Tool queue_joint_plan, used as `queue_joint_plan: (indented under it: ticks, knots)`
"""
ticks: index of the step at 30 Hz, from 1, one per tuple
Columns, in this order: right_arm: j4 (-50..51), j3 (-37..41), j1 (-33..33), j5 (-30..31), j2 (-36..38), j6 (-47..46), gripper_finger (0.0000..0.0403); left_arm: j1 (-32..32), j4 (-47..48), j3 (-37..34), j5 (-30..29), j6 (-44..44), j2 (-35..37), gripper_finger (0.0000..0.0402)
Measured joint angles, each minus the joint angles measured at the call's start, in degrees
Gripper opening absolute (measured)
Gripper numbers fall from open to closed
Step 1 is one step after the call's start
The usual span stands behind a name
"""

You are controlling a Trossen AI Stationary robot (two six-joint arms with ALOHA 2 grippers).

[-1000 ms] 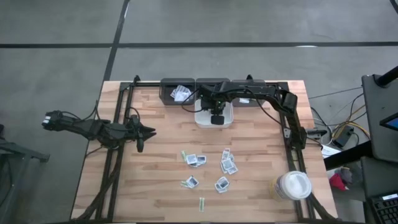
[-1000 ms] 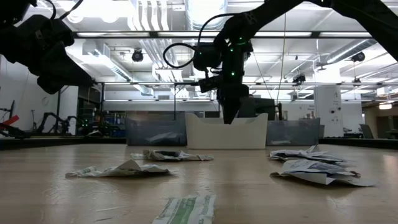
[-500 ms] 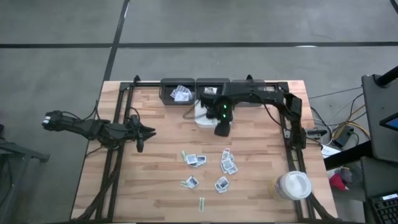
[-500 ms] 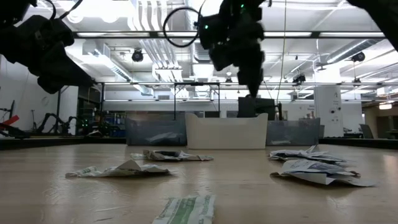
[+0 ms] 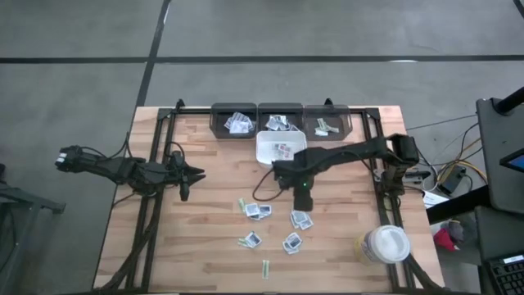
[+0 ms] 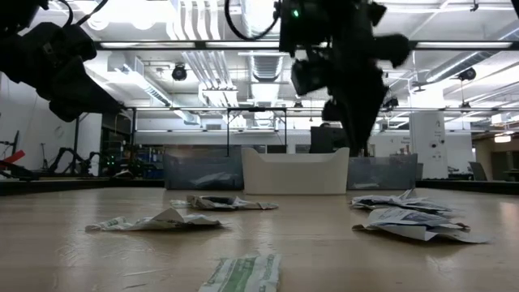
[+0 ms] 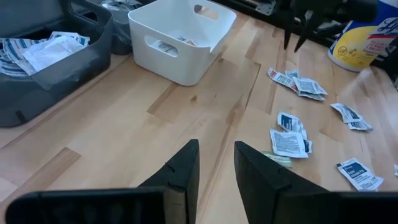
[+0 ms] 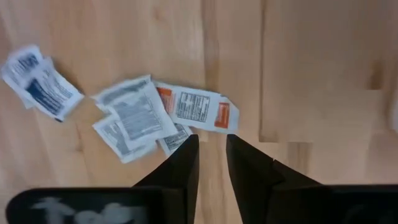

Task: Pick & Place First Aid Supplies
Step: Put the orange ointment pack into the white bin

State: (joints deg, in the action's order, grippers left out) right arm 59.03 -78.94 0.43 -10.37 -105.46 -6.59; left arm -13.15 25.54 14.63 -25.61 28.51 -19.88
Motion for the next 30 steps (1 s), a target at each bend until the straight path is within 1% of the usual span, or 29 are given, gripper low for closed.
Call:
queue_joint_plan:
  ticks: [7, 11, 14, 20, 25, 30]
  knots:
    - [-7.47, 8.87, 0.32, 0.43, 0.1, 2.8, 0.0072, -0.02, 0.01, 0.0, 0.0, 0.07, -0.13, 0.0094]
    - [-10.03, 11.9, 0.32, 4.05, 0.1, 4.41, 0.0077, 0.0, 0.07, 0.0, 0.0, 0.09, -0.13, 0.0094]
    - [-12.21, 13.7, 0.3, 4.63, 0.05, 5.1, 0.008, -0.02, 0.2, 0.0, 0.02, 0.11, -0.15, 0.0094]
    - [-16.08, 15.53, 0.39, 4.58, -0.01, 3.96, 0.0078, -0.02, 0.35, 0.0, 0.02, 0.15, -0.17, 0.0094]
    - [-15.92, 15.58, 0.46, 4.54, -0.01, 3.31, 0.0067, -0.02, 0.33, 0.01, 0.02, 0.17, -0.17, 0.0094]
    - [-13.17, 13.64, 0.43, 4.52, 0.14, 3.57, 0.0064, -0.01, 0.27, 0.01, 0.02, 0.2, -0.17, 0.0094]
